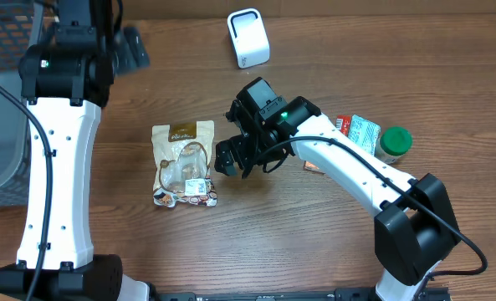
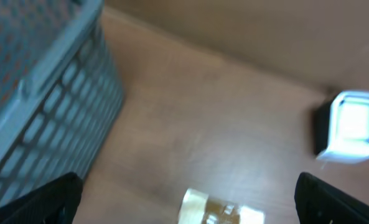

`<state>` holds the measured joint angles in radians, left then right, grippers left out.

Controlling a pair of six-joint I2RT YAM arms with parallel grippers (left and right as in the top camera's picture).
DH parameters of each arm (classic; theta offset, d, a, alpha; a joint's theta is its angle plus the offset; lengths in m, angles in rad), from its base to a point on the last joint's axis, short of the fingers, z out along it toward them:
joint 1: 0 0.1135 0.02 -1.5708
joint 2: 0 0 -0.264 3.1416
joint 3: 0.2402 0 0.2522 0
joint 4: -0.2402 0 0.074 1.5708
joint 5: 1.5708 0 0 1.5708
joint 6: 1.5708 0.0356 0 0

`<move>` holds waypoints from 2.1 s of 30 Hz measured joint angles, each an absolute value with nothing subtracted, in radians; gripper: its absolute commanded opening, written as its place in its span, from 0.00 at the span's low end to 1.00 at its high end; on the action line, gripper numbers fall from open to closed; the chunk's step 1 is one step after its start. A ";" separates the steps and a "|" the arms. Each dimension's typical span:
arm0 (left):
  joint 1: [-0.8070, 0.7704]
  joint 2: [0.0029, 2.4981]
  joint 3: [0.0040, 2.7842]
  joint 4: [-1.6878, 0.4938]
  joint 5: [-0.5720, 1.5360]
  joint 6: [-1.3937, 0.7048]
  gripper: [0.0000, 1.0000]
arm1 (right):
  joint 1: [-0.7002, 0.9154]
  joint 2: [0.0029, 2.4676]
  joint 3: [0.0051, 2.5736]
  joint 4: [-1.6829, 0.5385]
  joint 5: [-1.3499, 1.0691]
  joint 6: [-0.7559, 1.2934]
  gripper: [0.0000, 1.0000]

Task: Scan the item barcode
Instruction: 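Lower the left gripper to the snack bag's left edge and grasp it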

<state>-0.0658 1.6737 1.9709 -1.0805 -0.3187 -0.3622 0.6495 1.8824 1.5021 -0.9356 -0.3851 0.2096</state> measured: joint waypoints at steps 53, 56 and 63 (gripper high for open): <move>-0.066 1.688 1.080 -0.992 -0.119 -0.419 0.08 | 0.651 1.882 1.338 -0.770 -0.202 0.552 1.00; -0.066 1.688 1.037 -0.963 -0.059 -0.420 0.08 | 0.651 1.882 1.338 -0.770 -0.197 0.554 1.00; -0.094 1.688 0.975 -0.883 0.079 -0.421 0.09 | 0.651 1.882 1.338 -0.770 -0.194 0.554 1.00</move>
<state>-0.0944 1.6882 0.9752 -0.8825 0.0792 -0.4206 0.6506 1.8824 1.3380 -0.7700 -0.1936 0.5545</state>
